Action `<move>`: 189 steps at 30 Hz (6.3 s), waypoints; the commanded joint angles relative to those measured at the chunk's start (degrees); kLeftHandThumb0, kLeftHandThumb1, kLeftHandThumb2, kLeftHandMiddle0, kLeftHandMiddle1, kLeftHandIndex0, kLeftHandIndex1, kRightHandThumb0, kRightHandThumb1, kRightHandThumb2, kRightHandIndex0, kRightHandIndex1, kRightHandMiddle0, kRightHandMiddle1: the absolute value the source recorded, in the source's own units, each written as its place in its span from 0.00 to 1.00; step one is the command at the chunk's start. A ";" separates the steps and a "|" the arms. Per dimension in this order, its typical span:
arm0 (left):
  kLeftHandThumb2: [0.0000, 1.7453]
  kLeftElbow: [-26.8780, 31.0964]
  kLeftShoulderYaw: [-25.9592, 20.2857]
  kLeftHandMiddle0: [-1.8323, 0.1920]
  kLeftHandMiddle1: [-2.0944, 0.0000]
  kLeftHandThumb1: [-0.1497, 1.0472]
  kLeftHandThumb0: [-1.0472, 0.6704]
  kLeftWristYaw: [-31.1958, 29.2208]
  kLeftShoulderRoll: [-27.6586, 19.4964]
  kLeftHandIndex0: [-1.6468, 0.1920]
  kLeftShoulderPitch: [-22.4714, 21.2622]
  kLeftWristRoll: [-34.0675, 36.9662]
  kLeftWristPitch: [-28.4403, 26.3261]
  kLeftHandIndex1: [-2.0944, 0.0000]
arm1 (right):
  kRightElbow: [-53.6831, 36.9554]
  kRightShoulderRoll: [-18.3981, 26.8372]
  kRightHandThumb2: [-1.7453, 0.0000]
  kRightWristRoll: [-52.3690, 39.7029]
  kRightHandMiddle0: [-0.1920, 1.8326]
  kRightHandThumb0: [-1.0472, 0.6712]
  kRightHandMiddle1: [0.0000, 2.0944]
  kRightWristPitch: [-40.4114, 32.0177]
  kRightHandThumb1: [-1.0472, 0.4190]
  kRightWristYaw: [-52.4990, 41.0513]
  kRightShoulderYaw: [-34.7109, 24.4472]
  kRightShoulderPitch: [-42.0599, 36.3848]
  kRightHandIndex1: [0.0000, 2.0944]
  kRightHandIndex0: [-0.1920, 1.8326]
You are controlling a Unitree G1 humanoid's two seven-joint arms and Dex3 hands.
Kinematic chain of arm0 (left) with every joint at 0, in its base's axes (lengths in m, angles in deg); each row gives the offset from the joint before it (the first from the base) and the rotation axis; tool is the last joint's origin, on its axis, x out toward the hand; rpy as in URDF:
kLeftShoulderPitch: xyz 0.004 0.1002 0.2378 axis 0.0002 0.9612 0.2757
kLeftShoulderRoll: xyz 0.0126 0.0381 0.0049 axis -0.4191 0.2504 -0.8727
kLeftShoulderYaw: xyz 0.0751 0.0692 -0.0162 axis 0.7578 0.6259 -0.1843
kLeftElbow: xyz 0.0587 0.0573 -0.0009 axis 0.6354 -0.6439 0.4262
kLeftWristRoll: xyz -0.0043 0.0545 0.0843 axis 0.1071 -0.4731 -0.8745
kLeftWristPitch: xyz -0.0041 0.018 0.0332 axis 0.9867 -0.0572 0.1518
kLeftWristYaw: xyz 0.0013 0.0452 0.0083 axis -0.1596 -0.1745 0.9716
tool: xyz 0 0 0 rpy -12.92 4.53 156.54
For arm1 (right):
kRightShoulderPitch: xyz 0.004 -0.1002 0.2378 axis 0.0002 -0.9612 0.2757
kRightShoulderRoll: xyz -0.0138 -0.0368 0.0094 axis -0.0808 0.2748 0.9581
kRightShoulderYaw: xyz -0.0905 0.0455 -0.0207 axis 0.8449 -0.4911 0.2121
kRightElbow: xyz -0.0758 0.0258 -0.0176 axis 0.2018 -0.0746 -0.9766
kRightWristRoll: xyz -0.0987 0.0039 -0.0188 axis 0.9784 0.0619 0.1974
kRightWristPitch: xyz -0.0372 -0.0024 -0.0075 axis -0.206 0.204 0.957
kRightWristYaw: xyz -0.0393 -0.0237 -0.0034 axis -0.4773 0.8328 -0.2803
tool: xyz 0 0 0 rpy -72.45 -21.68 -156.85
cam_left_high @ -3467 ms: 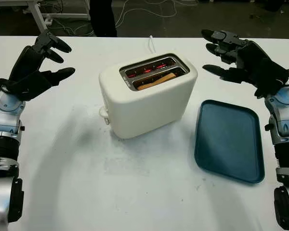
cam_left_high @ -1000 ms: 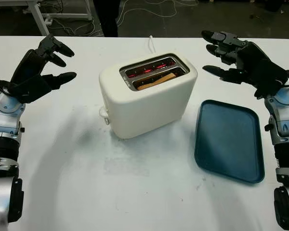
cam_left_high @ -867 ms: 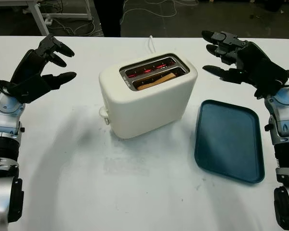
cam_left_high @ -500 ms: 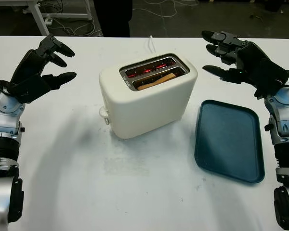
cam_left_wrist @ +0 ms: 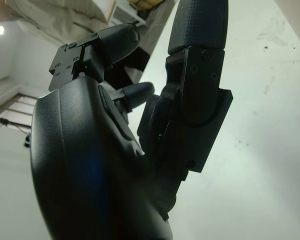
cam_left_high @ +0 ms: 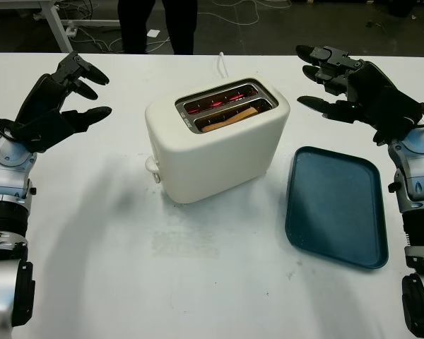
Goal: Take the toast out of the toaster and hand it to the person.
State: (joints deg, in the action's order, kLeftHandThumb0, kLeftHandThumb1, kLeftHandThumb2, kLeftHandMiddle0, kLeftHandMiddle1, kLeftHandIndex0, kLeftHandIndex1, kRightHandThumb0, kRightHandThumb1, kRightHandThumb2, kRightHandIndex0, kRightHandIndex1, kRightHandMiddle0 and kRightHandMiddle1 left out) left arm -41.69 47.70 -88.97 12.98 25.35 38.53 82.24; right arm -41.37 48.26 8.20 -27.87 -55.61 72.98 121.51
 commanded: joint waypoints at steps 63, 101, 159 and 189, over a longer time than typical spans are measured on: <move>0.19 -0.11 -0.26 0.91 0.22 0.89 0.00 0.79 0.23 0.90 -0.05 0.01 1.35 0.28 | -0.66 0.18 0.87 -0.28 0.22 0.18 0.00 0.12 0.09 0.27 -0.37 -0.94 0.00 0.21; 0.19 -0.53 0.01 0.91 0.23 0.89 0.00 0.22 0.01 0.90 -0.70 -0.05 1.49 0.29 | -0.55 0.06 0.88 -0.83 0.22 0.21 0.00 -0.04 0.09 0.03 -0.53 -0.62 0.00 0.21; 0.19 0.53 -0.04 0.91 0.25 0.89 0.00 1.70 0.02 0.90 -0.23 -0.36 0.76 0.31 | 0.38 -0.07 0.88 -1.30 0.22 0.22 0.00 1.32 0.09 -0.15 -0.79 -0.33 0.00 0.20; 0.22 -0.29 0.17 0.91 0.25 0.89 0.00 3.11 0.33 0.90 0.12 -1.31 1.97 0.32 | -1.15 0.05 0.89 -1.30 0.22 0.21 0.00 -1.43 0.09 0.68 -0.60 -1.08 0.00 0.21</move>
State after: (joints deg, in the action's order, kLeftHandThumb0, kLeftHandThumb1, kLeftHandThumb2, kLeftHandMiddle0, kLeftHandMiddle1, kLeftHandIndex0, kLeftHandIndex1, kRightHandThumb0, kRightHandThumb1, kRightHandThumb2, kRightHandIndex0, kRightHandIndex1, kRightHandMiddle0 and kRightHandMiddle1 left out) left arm -41.58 47.83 -85.83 13.71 25.35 37.16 83.29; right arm -41.55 48.26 6.70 -28.29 -55.49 72.54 121.04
